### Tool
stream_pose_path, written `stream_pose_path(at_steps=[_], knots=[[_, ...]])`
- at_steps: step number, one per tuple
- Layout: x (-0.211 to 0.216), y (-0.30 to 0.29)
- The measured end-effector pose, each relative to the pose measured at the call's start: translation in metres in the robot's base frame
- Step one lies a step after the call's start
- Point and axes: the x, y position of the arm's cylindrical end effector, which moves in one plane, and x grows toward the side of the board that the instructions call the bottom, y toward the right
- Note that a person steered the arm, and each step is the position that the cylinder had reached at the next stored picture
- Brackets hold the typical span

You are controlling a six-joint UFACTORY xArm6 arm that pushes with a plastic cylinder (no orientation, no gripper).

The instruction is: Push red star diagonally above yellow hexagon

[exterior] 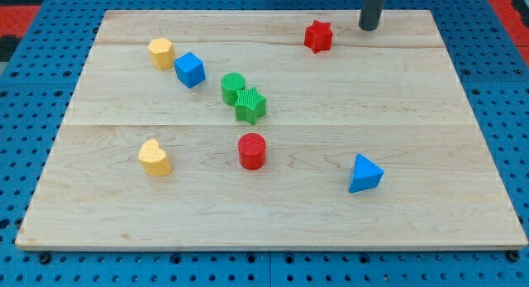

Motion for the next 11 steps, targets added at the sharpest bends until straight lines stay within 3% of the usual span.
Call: stream_pose_path(at_steps=[1, 2, 3, 4, 6, 7, 9, 10, 11], knots=[[0.0, -0.01], [0.033, 0.037], [0.045, -0.024], [0.03, -0.049], [0.03, -0.165], [0.034, -0.192], [0.02, -0.332], [0.017, -0.313], [0.044, -0.178]])
